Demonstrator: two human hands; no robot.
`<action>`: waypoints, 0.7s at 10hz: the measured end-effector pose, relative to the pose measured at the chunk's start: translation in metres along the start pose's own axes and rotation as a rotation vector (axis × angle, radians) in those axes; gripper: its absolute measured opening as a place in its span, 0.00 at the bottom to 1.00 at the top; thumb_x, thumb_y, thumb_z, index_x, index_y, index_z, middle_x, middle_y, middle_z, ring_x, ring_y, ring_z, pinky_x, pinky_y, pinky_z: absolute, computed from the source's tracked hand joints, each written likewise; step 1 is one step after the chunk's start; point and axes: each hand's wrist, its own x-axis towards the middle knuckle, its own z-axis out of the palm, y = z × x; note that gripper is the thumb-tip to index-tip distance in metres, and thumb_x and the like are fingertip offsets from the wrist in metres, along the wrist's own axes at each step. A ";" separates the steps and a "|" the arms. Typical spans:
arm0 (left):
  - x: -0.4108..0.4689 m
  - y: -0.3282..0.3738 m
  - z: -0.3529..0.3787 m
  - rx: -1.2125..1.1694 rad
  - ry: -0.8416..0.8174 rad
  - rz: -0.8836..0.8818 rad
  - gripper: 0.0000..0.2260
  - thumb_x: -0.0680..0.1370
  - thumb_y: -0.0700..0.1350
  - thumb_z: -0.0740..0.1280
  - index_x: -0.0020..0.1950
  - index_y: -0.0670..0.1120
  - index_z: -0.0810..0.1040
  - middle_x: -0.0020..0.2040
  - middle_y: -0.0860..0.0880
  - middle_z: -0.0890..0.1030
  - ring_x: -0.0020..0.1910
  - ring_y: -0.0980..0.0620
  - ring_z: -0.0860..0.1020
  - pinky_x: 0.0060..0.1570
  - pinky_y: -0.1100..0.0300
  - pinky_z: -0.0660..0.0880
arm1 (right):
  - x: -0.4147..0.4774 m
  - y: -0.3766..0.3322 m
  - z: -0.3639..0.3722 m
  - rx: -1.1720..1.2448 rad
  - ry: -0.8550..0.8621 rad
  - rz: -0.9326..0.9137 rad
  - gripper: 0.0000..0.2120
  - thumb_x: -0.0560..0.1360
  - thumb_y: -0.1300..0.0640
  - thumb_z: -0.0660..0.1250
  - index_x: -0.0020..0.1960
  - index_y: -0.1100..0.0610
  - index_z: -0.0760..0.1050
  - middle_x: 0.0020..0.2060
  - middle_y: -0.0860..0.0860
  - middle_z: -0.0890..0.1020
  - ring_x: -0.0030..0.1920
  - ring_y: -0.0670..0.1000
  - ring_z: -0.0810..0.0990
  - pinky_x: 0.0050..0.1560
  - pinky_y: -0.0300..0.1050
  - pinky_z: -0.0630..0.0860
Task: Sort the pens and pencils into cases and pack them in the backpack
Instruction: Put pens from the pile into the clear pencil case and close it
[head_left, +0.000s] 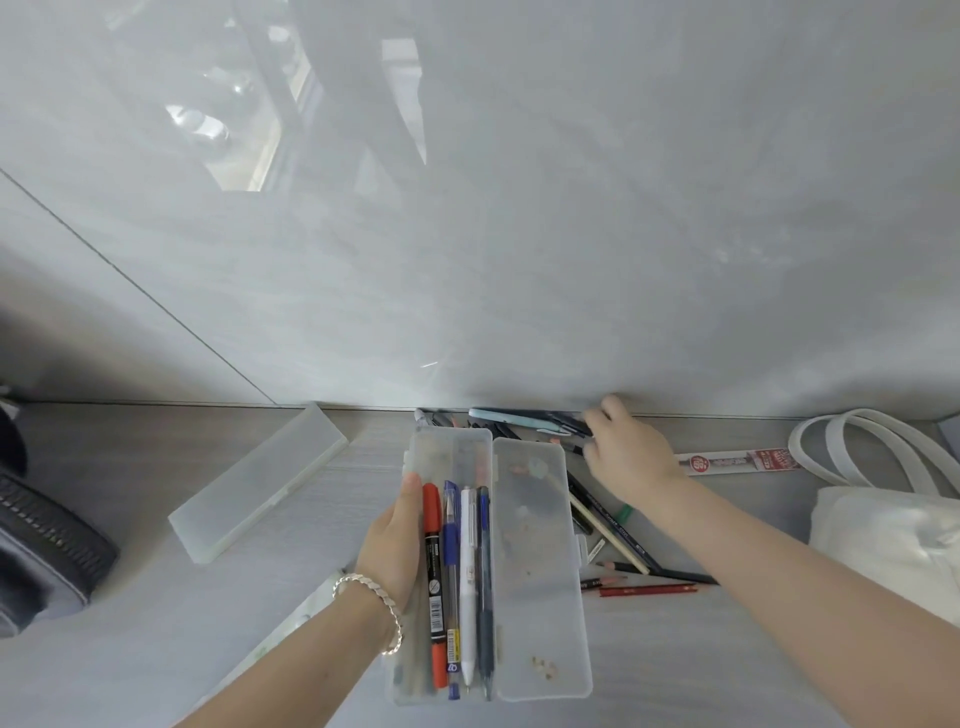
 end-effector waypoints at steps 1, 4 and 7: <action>0.007 -0.010 -0.007 -0.020 -0.003 0.002 0.45 0.58 0.78 0.53 0.57 0.45 0.80 0.56 0.41 0.81 0.58 0.39 0.78 0.63 0.41 0.72 | 0.010 -0.025 0.008 0.081 -0.098 -0.009 0.14 0.77 0.60 0.57 0.61 0.60 0.70 0.58 0.57 0.71 0.50 0.61 0.77 0.43 0.50 0.72; 0.011 -0.023 -0.027 -0.071 -0.029 -0.057 0.48 0.54 0.82 0.56 0.62 0.52 0.77 0.61 0.47 0.79 0.61 0.45 0.77 0.65 0.44 0.71 | 0.017 -0.041 0.007 -0.061 -0.187 0.057 0.09 0.75 0.65 0.58 0.55 0.63 0.70 0.57 0.60 0.70 0.51 0.60 0.77 0.41 0.48 0.67; -0.031 -0.002 -0.021 -0.193 -0.263 -0.142 0.28 0.78 0.63 0.48 0.49 0.47 0.81 0.43 0.45 0.85 0.42 0.48 0.83 0.38 0.58 0.77 | -0.055 -0.040 -0.073 0.650 0.274 0.111 0.10 0.73 0.51 0.68 0.43 0.58 0.80 0.30 0.55 0.78 0.31 0.55 0.74 0.33 0.44 0.67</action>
